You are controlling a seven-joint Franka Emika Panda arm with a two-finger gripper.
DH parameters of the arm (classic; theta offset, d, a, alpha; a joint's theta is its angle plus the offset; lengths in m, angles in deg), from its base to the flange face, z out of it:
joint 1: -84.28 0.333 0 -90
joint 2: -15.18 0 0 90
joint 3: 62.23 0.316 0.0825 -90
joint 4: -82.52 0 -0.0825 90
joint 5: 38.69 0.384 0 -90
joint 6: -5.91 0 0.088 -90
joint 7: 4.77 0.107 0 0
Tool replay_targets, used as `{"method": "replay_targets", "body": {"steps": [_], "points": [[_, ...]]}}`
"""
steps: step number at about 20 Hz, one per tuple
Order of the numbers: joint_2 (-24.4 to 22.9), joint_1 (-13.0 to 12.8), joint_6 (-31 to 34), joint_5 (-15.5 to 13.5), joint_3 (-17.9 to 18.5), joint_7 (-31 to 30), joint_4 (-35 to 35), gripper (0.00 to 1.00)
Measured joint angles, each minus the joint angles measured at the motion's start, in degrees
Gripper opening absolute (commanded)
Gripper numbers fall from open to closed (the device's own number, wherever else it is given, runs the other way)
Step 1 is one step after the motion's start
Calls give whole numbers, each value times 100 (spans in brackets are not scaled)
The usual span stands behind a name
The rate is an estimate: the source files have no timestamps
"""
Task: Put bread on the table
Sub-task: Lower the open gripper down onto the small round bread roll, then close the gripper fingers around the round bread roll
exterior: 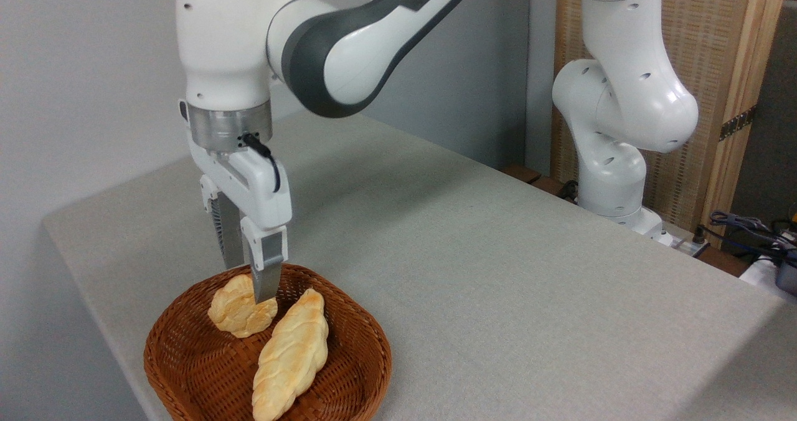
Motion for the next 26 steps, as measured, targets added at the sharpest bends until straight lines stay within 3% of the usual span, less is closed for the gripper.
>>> {"method": "replay_targets", "body": {"steps": [4,5,8,9,13,26], "points": [[130,2,-141,-6,-62,0,-5,100],[143,5,-158,-6,-62,0,-6,92],[168,6,-163,-6,-62,0,-6,49],[168,6,-163,-6,-62,8,-7,46],[168,8,-163,-6,-62,316,-15,46],[168,8,-164,-6,-62,335,-19,39]]}}
